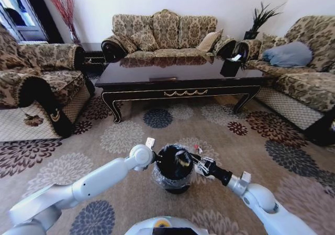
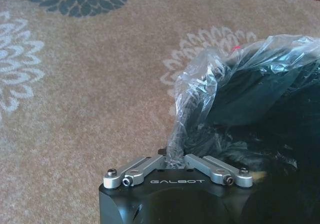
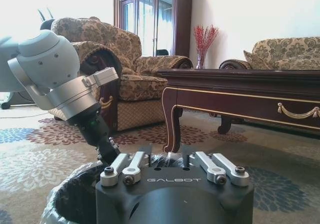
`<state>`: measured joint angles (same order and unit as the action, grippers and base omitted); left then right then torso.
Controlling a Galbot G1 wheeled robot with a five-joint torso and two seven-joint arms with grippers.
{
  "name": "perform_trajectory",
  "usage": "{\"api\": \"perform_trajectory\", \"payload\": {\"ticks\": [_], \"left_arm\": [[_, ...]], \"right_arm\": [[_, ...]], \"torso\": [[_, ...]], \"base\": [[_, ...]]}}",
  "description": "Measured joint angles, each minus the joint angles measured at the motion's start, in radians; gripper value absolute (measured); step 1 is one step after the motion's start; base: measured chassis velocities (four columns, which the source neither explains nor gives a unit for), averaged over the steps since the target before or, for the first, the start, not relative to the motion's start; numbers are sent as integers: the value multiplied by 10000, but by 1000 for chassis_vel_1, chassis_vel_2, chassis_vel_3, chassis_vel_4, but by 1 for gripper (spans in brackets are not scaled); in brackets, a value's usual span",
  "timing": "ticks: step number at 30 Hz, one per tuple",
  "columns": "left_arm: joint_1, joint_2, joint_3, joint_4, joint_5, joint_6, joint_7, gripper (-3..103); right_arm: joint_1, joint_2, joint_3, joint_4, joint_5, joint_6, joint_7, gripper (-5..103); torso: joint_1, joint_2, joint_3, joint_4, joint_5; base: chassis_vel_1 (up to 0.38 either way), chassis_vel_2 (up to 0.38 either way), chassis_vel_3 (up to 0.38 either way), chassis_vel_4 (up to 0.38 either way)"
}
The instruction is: Move to the front of the table and pick up the trash from the floor, then place it into the trash bin.
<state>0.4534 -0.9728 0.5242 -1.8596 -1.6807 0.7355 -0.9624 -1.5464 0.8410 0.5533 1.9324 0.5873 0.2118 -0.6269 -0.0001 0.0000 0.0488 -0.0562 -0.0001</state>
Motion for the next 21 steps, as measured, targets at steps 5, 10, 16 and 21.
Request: {"api": "perform_trajectory", "payload": {"ticks": [5,10,16,21], "left_arm": [[135,105,-112,-11,50,0,-7,0],[231,506,-350,-154,49,0,-3,0],[946,1353,-1191,-405,76,0,75,0],[1941,1881,-2304,-669,225,0,242,0]], "right_arm": [[-57,34,4,14,19,-10,-3,50],[95,54,33,-108,135,-33,12,72],[812,-88,249,-672,1339,-247,335,93],[1219,-179,325,-1366,1854,-287,506,100]], "torso": [[0,0,0,0,0],[0,0,0,-3,-1],[0,0,0,6,-1],[0,1,0,1,-3]], "base": [[0,0,0,0],[0,0,0,0],[0,0,0,0],[0,0,0,0]]}}
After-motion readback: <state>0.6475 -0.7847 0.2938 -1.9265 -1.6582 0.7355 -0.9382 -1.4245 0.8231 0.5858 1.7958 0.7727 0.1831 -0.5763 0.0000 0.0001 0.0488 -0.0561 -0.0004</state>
